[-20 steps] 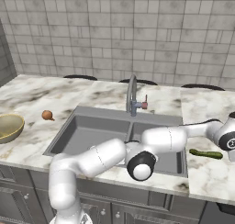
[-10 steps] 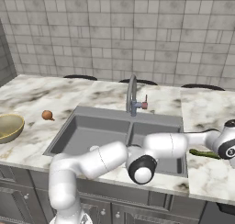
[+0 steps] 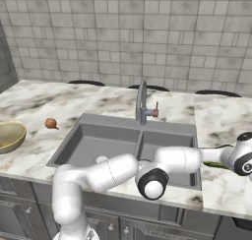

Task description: Remove the squash and onion from the sink. Then move the bowl and cup from the counter to the sink for washing.

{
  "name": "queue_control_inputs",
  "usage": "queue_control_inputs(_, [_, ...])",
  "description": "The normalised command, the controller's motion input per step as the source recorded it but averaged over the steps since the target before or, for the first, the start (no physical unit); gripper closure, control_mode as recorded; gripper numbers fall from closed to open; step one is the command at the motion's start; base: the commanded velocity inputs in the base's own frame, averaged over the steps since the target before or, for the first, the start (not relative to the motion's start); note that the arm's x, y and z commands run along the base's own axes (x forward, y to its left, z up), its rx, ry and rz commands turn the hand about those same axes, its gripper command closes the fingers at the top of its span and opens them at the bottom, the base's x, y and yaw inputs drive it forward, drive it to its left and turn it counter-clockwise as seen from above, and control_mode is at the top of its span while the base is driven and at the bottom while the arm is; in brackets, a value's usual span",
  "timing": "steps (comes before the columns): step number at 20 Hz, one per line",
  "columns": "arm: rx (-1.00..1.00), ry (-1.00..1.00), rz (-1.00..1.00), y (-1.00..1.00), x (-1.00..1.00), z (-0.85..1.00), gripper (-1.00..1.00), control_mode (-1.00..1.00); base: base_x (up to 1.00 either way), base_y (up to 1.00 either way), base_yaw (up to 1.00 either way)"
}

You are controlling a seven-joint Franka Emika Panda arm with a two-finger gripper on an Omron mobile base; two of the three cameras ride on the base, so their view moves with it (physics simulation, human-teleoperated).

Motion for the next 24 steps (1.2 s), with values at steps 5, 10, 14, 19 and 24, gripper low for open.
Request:
queue_control_inputs(5, [0.13, 0.28, 0.00, -0.19, 0.00, 0.27, 1.00, -1.00, 0.00, 0.00, 0.00])
queue_control_inputs(10, [0.14, 0.30, 0.00, -0.13, -0.01, 0.33, 1.00, -1.00, 0.00, 0.00, 0.00])
queue_control_inputs(14, [0.17, 0.29, 0.00, -0.01, -0.04, 0.37, 1.00, -1.00, 0.00, 0.00, 0.00])
queue_control_inputs(19, [0.21, 0.16, 0.00, 0.03, -0.09, 0.45, 1.00, -1.00, 0.00, 0.00, 0.00])
queue_control_inputs(24, [0.22, 0.01, 0.00, 0.15, -0.08, 0.51, 1.00, -1.00, 0.00, 0.00, 0.00])
